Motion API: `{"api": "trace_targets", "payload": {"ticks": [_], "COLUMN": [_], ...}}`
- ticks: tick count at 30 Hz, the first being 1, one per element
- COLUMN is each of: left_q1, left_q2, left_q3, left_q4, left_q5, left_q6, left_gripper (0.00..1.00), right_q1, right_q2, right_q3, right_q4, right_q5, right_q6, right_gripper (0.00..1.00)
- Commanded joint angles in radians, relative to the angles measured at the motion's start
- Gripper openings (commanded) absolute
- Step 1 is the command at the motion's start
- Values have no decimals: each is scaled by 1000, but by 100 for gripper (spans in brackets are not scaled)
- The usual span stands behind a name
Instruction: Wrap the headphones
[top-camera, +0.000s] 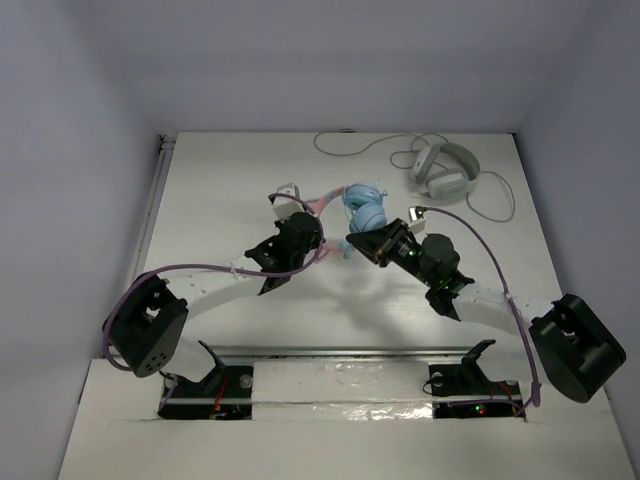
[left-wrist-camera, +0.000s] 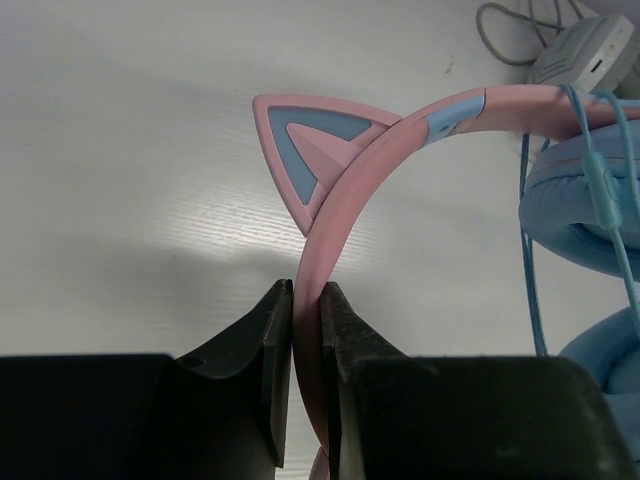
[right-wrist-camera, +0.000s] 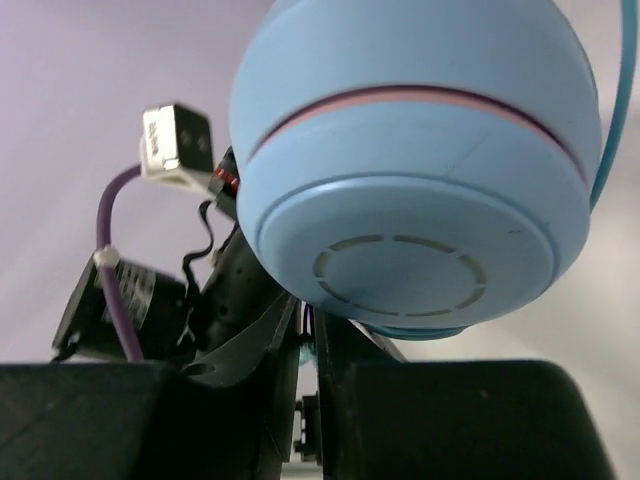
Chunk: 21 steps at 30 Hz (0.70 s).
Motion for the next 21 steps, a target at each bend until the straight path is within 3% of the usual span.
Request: {"api": "trace_targets", "payload": {"ticks": [1, 5, 12, 21], "left_q1": [-24, -24, -24, -24], "left_q2": [-9, 3, 56, 76], "left_q3": [-30, -37, -34, -10], "left_q4": [91, 86, 97, 82], "left_q5": [5, 25, 65, 99], "left_q6": [-37, -36, -37, -16], "left_gripper": [0, 0, 0, 0], "right_q1": [3, 3, 12, 12], "right_q2": [25, 140, 293, 277], "right_q3": [67, 127, 168, 294], "right_q4": [-23, -136, -119, -341], "right_q5": [169, 184, 129, 149], "right_q6": [36, 17, 10, -142], "right_gripper": [18, 23, 32, 51]}}
